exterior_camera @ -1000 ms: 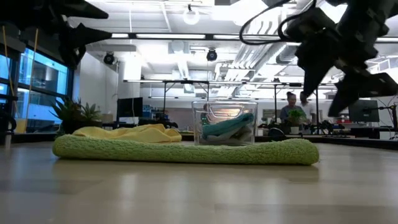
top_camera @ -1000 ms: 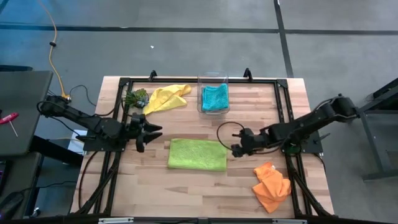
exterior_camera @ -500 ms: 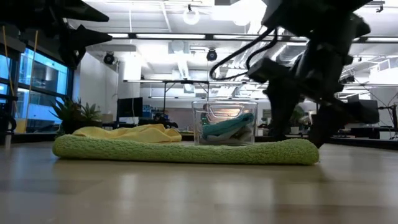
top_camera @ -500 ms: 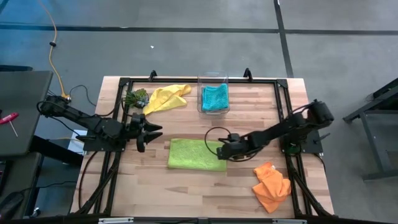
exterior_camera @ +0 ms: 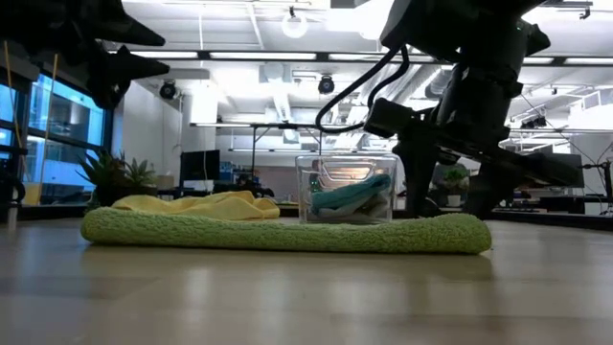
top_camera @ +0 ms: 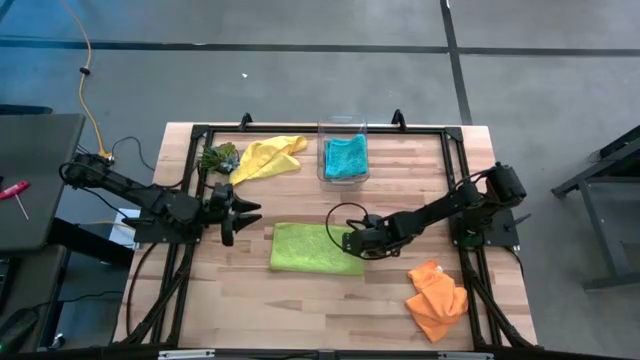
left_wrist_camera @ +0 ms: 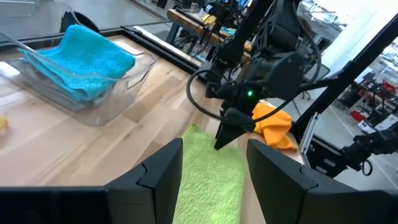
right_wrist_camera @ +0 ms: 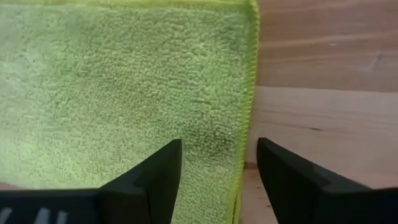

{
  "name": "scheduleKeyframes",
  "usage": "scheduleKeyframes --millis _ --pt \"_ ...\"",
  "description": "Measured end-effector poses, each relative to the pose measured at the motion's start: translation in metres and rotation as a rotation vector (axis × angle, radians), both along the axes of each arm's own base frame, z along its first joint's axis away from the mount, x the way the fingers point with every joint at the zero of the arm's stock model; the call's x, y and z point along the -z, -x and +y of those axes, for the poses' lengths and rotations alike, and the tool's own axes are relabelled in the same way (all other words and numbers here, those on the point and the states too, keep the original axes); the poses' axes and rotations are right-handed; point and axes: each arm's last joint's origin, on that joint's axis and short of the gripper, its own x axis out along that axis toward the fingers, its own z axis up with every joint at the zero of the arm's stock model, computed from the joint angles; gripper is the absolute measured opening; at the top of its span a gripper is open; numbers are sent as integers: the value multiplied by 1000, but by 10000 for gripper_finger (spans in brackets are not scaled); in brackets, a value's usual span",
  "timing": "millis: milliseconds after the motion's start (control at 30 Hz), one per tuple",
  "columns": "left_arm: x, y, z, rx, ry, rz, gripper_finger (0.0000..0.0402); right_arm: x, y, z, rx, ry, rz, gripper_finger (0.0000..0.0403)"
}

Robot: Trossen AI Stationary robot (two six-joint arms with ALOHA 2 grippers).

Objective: Fold microfiber towels
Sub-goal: Fold the green microfiber cloth

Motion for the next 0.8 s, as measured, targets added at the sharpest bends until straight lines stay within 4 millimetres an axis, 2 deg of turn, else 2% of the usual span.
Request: scheduleKeyframes --millis 233,400,533,800 --pt "3 1 0 0 -9 35 170 6 -1 -1 62 -7 19 163" --pt "3 1 0 0 -9 34 170 14 -9 0 59 -32 -18 129" --pt "3 1 0 1 -9 33 170 15 -7 -2 55 -16 10 102" --pt "3 1 0 0 -9 33 170 17 -2 -3 -22 48 59 8"
